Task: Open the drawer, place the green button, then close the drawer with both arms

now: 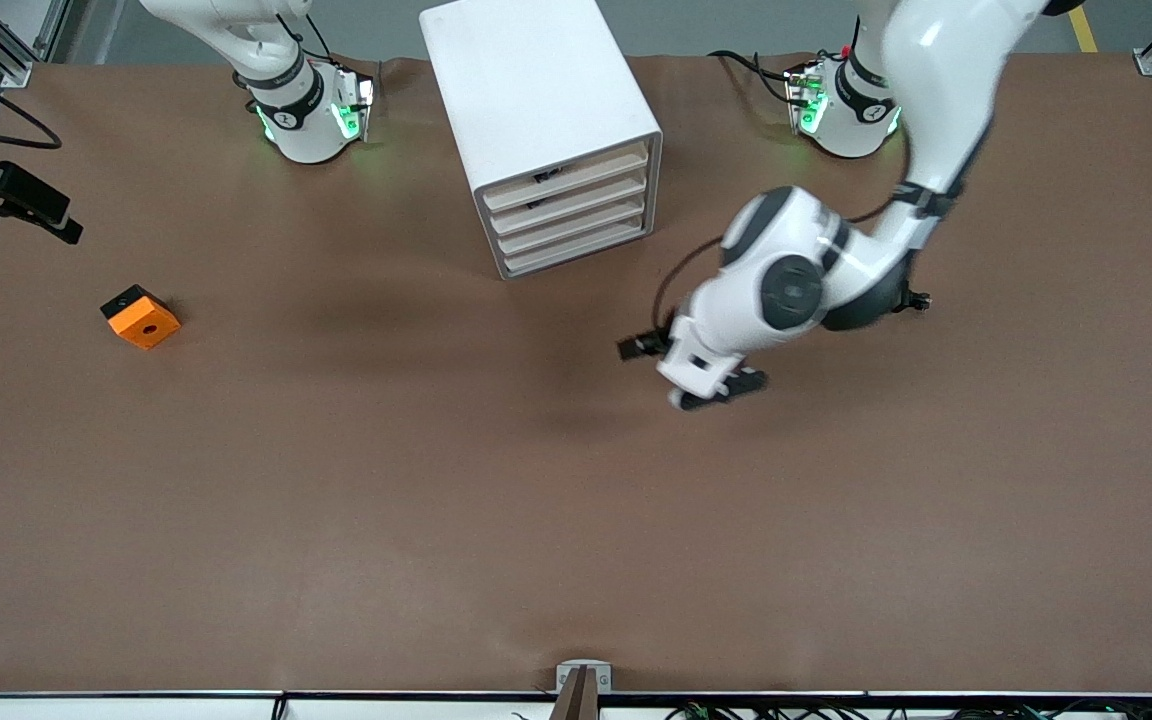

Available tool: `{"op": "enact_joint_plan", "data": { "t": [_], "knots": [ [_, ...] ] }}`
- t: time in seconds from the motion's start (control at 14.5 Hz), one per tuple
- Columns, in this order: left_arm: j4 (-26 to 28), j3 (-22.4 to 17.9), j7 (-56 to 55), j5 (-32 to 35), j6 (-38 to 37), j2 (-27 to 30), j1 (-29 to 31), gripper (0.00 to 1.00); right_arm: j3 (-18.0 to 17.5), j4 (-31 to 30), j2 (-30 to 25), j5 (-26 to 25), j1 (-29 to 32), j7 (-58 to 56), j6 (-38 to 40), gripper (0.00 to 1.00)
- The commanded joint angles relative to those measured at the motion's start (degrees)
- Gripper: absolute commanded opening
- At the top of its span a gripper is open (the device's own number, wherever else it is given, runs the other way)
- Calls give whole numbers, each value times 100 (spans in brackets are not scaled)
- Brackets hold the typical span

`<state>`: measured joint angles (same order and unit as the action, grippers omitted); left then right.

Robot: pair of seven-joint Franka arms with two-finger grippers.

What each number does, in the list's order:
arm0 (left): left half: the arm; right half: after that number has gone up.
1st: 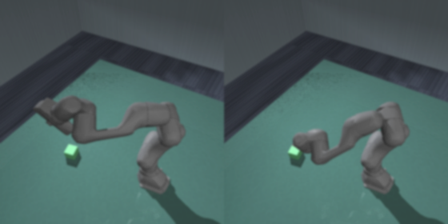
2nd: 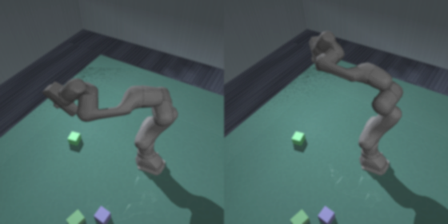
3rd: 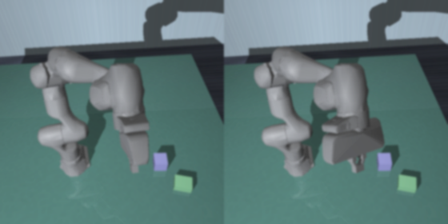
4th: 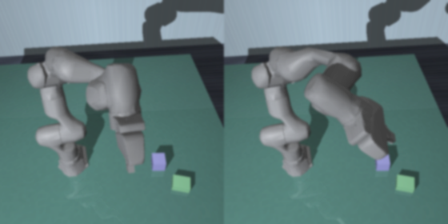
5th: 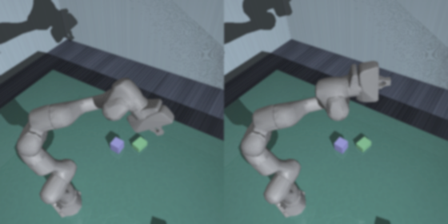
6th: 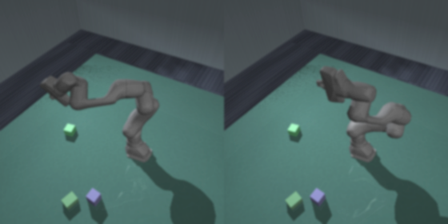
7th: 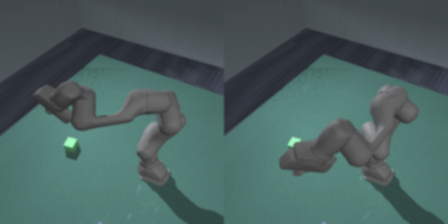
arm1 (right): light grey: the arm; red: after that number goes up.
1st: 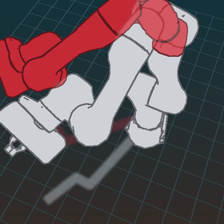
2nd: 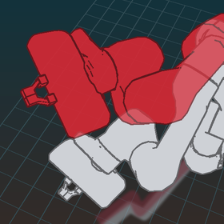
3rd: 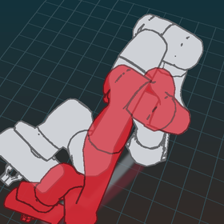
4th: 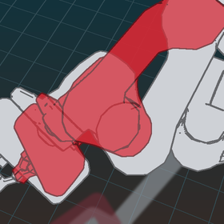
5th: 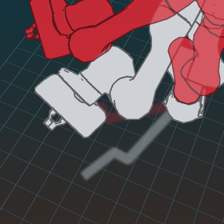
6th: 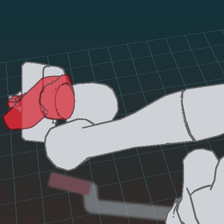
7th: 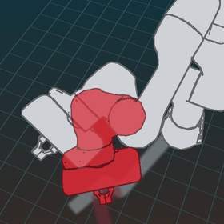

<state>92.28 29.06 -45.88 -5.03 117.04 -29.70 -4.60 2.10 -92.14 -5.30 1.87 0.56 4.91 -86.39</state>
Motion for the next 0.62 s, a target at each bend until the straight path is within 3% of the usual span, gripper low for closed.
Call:
{"op": "enact_joint_plan", "data": {
  "t": [0.0, 0.07, 0.28, 0.55],
  "knots": [
    [-325, 65, 673, 378, -444, -36, 581, 100, -61, 126, 81, -82, 85, -42, 104, 100],
    [-316, 39, 937, 432, -584, 8, 792, 100, -61, 126, 81, -82, 85, -42, 104, 100],
    [-649, 100, 1230, 1485, -1225, 157, 1216, 100, -61, 135, 81, -90, 93, -34, 87, 100],
    [-914, 83, 1283, 1487, -1771, 623, 1251, 100, -61, 152, 81, -82, 93, -7, 43, 100]
  ]
}}
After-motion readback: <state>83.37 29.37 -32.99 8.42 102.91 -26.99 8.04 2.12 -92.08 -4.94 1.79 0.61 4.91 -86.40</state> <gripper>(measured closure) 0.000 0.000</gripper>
